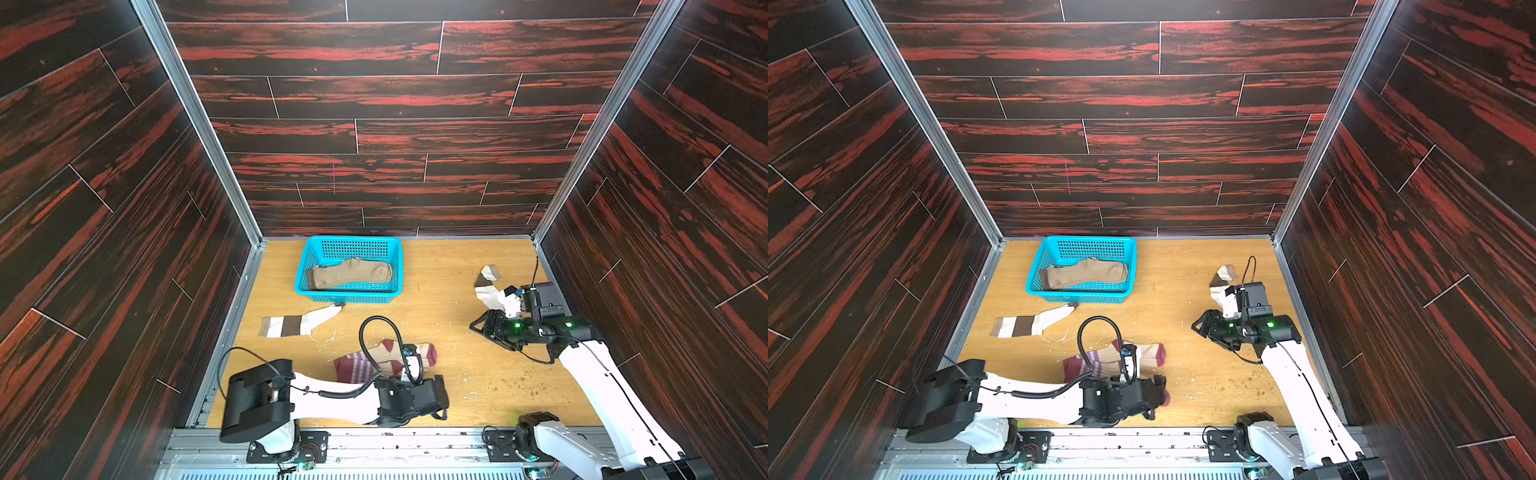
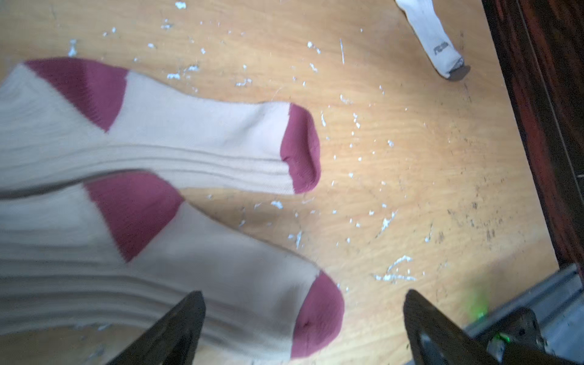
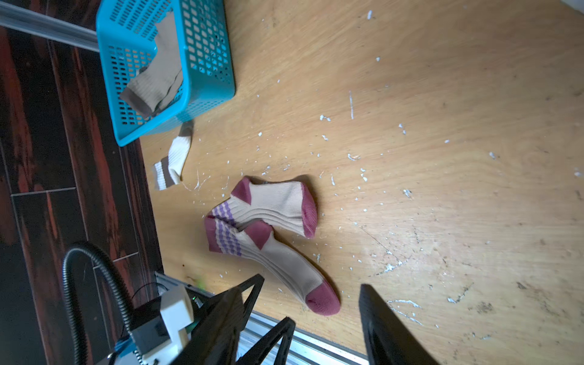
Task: Place the socks together as a pair
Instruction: Place the sock at the center of the board, then pick up the sock at the center of the board.
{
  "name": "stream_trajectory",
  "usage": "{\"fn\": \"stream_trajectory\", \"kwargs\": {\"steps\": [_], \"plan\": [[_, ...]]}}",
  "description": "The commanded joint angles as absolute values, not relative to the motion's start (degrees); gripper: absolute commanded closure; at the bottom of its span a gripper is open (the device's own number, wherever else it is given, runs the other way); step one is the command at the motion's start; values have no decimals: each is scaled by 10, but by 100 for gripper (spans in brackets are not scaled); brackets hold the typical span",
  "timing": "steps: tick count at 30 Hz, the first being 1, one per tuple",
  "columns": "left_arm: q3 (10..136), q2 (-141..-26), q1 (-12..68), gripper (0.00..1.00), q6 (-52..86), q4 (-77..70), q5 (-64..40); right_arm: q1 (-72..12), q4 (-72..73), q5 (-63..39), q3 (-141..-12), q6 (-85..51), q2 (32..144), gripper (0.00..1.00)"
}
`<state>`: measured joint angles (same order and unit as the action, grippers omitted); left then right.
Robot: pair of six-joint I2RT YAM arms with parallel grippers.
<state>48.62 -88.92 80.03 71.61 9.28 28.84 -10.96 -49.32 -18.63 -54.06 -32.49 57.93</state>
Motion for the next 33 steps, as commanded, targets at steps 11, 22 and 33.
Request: {"fn": "stream_trajectory", "kwargs": {"steps": [11, 22, 33], "plan": [[403, -423, 518, 0, 732, 499, 172, -390, -449, -92, -442, -584, 554, 39], [333, -489, 371, 5, 612, 491, -33, -544, -428, -16, -442, -658, 699, 40], [298, -590, 371, 35, 600, 406, -73, -548, -368, -40, -372, -669, 705, 41]]}}
